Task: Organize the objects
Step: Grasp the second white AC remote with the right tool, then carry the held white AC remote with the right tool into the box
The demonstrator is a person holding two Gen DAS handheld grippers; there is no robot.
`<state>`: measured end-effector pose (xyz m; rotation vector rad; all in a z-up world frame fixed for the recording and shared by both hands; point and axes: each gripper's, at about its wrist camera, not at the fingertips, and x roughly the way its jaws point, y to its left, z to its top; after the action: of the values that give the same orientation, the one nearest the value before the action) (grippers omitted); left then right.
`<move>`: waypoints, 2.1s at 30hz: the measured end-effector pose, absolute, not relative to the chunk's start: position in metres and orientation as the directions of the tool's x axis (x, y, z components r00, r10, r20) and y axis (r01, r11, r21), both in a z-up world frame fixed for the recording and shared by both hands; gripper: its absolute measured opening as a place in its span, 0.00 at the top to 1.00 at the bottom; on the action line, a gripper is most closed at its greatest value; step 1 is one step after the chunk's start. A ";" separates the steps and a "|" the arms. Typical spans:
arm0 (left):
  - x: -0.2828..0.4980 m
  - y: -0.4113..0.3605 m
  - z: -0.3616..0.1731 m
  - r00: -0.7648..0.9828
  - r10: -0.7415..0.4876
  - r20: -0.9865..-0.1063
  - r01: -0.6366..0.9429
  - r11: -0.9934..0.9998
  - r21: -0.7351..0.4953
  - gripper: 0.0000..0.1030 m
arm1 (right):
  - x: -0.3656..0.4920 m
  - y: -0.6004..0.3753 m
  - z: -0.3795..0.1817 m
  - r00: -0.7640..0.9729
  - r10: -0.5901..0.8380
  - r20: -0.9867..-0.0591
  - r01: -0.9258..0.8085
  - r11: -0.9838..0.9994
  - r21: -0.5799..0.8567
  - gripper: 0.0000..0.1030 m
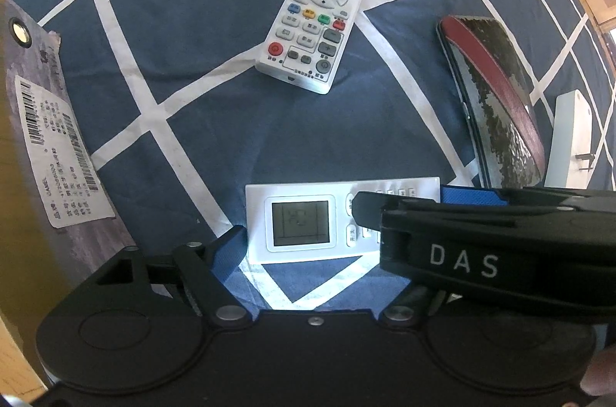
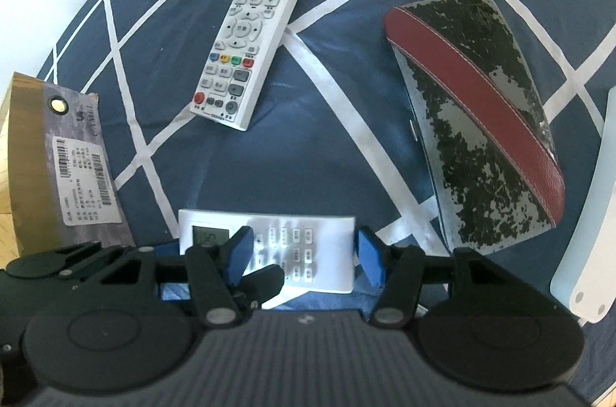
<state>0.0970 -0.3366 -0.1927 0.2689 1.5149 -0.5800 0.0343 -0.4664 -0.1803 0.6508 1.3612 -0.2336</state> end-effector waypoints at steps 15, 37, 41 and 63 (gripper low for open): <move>0.092 -0.335 -0.155 0.024 -0.208 -0.978 0.506 0.846 -0.168 0.27 | 0.031 -0.464 -0.146 0.273 0.190 -0.943 0.489 0.816 0.307 0.44; 0.059 -0.271 -0.063 0.205 -0.224 -0.953 0.405 0.906 -0.126 0.27 | 0.020 -0.399 -0.052 0.388 0.189 -0.902 0.320 0.890 0.324 0.44; 0.055 -0.249 -0.052 0.232 -0.220 -0.948 0.367 0.922 -0.124 0.27 | 0.023 -0.379 -0.041 0.397 0.201 -0.896 0.275 0.905 0.325 0.44; 0.058 -0.118 -0.036 0.310 -0.141 -0.940 0.126 0.986 -0.106 0.27 | 0.063 -0.251 -0.031 0.358 0.310 -0.881 0.018 0.941 0.339 0.44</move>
<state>0.0583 -0.1185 -0.0357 -0.0130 1.2427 -0.1764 0.0628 -0.2510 -0.0310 0.3136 1.1951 0.1923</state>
